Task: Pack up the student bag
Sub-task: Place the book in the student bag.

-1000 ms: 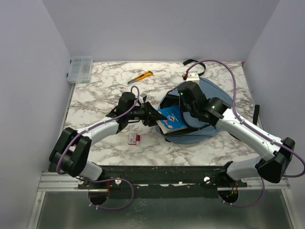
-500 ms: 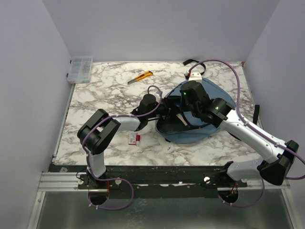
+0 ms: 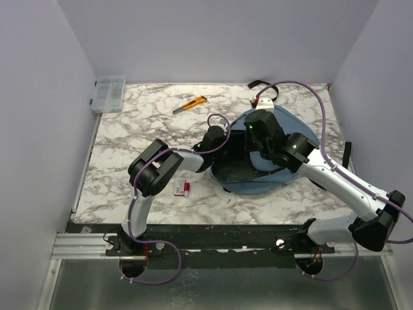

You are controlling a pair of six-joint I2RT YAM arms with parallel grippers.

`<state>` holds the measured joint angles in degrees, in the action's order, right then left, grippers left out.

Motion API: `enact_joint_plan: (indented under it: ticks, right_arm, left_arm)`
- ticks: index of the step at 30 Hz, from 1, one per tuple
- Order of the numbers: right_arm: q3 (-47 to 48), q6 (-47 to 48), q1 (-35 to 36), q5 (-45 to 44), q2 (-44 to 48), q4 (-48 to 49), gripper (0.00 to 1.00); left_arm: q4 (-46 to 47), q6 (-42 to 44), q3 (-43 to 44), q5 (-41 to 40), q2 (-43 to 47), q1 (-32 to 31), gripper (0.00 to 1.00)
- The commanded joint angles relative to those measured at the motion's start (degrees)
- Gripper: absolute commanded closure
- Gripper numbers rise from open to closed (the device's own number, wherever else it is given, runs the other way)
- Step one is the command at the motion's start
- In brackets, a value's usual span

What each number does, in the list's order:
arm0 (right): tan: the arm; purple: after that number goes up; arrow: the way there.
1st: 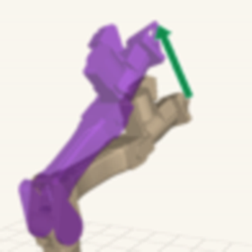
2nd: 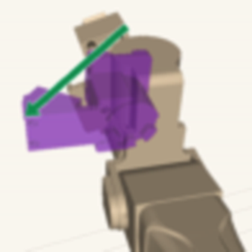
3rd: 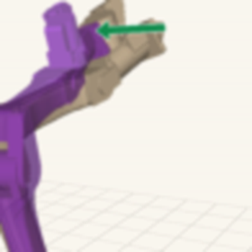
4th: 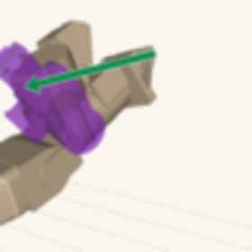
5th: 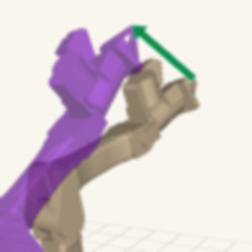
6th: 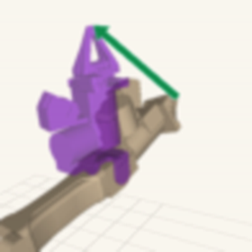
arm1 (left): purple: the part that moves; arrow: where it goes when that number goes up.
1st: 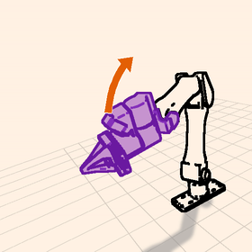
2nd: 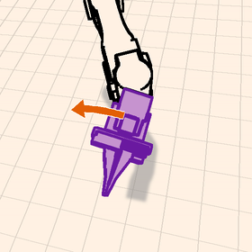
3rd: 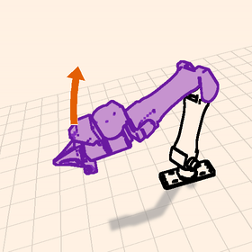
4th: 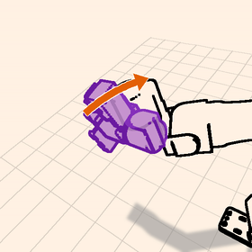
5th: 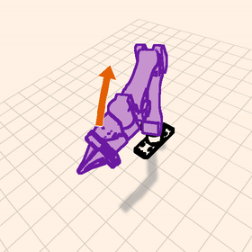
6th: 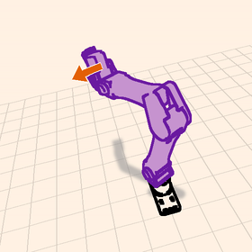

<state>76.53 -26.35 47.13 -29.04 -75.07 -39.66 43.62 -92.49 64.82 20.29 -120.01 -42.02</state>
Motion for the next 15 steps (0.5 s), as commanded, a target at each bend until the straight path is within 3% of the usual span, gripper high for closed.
enact_joint_plan:
  ticks: [1,3,8,12,15]
  right_arm:
    - [0.2,-0.7,0.2,-0.1,1.9,1.7,0.99]
    - [0.1,-0.7,0.2,-0.8,1.6,1.3,0.99]
    - [-0.8,-0.1,0.2,-0.5,1.1,1.9,1.00]
    - [-1.0,-0.2,0.2,0.5,1.1,1.9,0.99]
    - [-1.1,-0.4,0.2,0.2,1.2,1.2,0.99]
  left_arm:
    - [-1.6,4.0,1.6,1.1,3.7,-0.2,0.63]
    - [-5.2,5.2,2.4,3.5,4.3,0.0,0.58]
    - [-7.1,4.1,2.2,6.7,5.5,-0.1,0.31]
    - [-8.3,5.3,1.4,7.2,7.7,0.1,0.26]
    - [-14.8,3.8,2.2,8.8,9.0,0.2,0.26]
